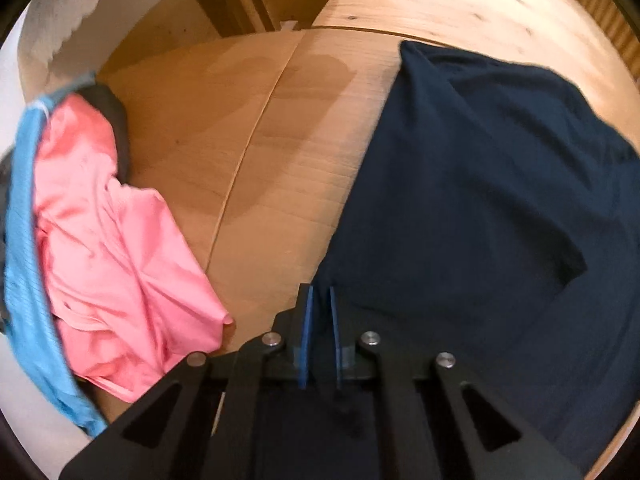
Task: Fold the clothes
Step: 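Grasp the folded edge with both grippers, straighten it, then open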
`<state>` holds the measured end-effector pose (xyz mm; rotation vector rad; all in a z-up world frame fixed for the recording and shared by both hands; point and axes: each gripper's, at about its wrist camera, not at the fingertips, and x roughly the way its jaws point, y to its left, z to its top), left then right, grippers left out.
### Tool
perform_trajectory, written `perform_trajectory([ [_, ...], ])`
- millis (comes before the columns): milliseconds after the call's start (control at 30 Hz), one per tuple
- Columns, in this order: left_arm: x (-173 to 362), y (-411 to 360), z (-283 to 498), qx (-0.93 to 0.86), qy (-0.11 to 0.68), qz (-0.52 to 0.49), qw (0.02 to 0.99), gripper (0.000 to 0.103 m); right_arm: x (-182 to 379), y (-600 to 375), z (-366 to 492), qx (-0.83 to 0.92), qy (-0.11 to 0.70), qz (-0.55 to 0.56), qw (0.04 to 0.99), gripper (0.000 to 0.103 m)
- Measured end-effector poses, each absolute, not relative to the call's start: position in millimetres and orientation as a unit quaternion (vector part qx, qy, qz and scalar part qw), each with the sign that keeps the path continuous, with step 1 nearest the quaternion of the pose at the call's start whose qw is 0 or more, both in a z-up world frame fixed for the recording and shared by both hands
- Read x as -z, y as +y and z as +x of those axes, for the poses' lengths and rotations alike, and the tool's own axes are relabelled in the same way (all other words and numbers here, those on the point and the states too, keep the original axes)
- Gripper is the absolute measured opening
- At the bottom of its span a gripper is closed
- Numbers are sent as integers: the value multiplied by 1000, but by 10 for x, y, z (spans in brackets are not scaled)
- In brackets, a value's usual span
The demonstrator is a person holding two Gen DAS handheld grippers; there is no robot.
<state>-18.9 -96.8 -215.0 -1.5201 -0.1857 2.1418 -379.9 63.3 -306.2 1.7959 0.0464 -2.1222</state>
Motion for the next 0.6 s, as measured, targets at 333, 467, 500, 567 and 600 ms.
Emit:
perform_trajectory([
  [333, 1720, -368, 43, -764, -49, -540, 349, 1, 2641, 1182, -3599, 769, -16, 609, 193, 6],
  [467, 1636, 63, 184, -743, -28, -536, 401, 1, 2459, 1548, -3574, 777, -11, 604, 178, 6],
  [500, 1633, 168, 207, -737, -24, -536, 412, 1, 2422, 1653, -3559, 779, -10, 603, 173, 6],
  [567, 1635, 386, 257, -727, -13, -535, 431, 1, 2411, 1879, -3568, 781, -8, 603, 161, 6],
  [600, 1642, 491, 287, -722, -6, -534, 440, 1, 2423, 1986, -3581, 782, -9, 604, 154, 6],
])
